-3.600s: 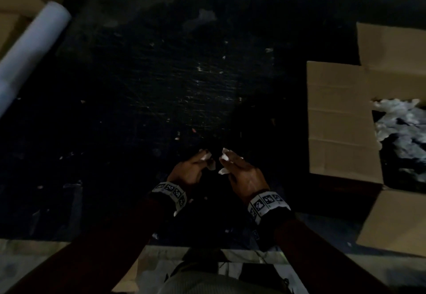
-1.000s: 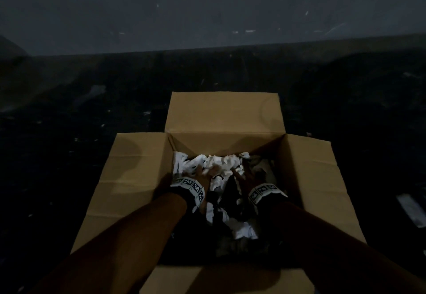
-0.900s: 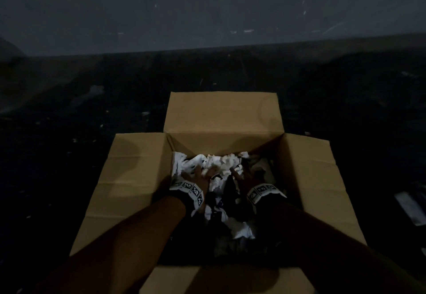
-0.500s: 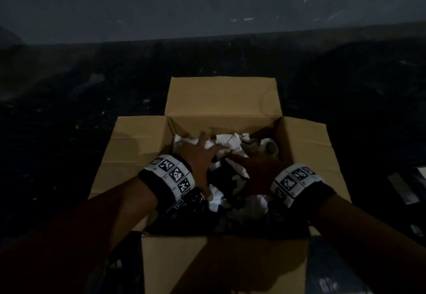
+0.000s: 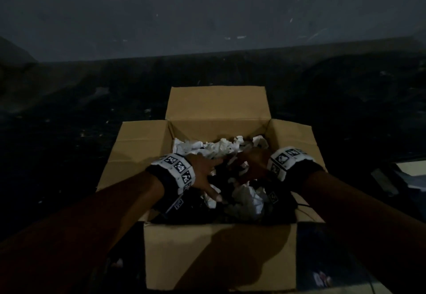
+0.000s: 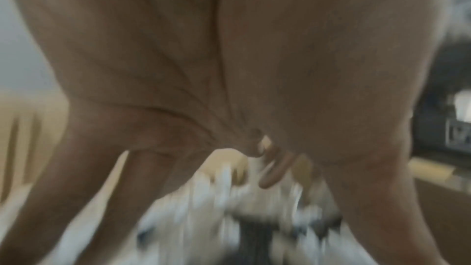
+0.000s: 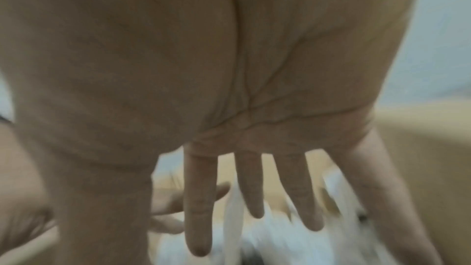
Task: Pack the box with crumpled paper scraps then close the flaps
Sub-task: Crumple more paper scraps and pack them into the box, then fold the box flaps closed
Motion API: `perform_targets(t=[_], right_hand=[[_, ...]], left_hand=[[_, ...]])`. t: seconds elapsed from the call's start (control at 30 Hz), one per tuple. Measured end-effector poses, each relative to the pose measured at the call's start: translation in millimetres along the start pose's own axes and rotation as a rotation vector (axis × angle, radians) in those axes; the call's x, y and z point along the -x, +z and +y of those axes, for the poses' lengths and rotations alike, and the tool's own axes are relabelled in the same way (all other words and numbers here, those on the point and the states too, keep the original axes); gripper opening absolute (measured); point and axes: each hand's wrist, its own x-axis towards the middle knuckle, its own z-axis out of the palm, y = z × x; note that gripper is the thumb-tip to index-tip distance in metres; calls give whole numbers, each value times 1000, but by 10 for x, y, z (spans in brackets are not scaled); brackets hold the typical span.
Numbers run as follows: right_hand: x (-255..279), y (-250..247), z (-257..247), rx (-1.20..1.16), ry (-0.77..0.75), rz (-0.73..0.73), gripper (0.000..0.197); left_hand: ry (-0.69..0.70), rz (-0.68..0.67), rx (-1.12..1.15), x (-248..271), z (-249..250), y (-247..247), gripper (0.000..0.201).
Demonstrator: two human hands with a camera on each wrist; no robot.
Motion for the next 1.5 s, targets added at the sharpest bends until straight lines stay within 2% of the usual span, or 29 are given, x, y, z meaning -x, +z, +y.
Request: perform_targets(t=[0.1,0.13,0.2,0.23,0.3,0.33,0.37,0.43,0.5,0.57,0.63,0.67,0.77,0.8,0.87,0.9,0.97,1.03,1.1,1.17,1.23,1.33,1.4,1.43,1.5], right_hand=[[169,-40,0,-261,105,86,42],[302,-27,-51,-275,34,111,37],[451,31,123,-44,-141,334,41],[553,47,185,-35,-169,407,43],[750,51,252,-141,-110,525,32],[820,75,353,-68,-124,608,33],[891,128,457,-12,-86,654,40],[977,264,689,-98,217,646,60],[1001,451,889,-345,491,573,75],[1020,632,1039,-475,590,529,89],[1114,750,1044,-566,572,577,111],[1151,809,1068,-560,583,605,114],[1306,795,1067,-423,620,689,84],[1326,739,1124,-374,630,719,87],[1464,548,1069,-259,616,670,117],[1562,448,941,-204,595,641,118],[1785,301,489,-173,552,711,96],[1918,267,35,-235,418,838,86],[1940,335,-334,-334,281,861,76],[1842,471,-538,-396,174,851,65],[1665,668,-581,-394,118,806,53],[1383,1019,-458,-359,113,691,37],[1248,1219,-266,-167,73,608,34],[1220,1276,-171,-65,68,556,36],[1218,1305,7,109,177,439,49]], left_hand=[[37,164,73,300,-52,-56,107],[35,210,79,376,-112,-36,100],[31,354,99,537,-260,13,87],[30,437,125,615,-353,56,83],[-31,593,209,763,-564,201,84],[-95,693,220,840,-668,309,89],[-163,787,204,878,-801,446,94],[-325,877,184,939,-1049,723,94],[-553,781,377,1003,-1266,961,92],[-667,619,661,1068,-1403,1125,109],[-636,608,794,1168,-1419,1187,121],[-609,638,812,1211,-1408,1205,115],[-598,748,692,1403,-1406,1134,97],[-582,782,641,1484,-1401,1080,95],[-486,848,599,1678,-1350,929,93],[-421,881,592,1765,-1297,858,93],[-280,954,600,1903,-1107,743,93],[-161,1008,660,1984,-860,679,91],[-42,995,754,1976,-640,697,84],[118,962,797,1874,-488,792,63],[203,909,753,1691,-383,959,42],[210,751,596,1374,-405,1288,40],[246,731,377,1248,-541,1500,40],[253,727,286,1236,-607,1576,44],[239,729,160,1270,-727,1645,57]])
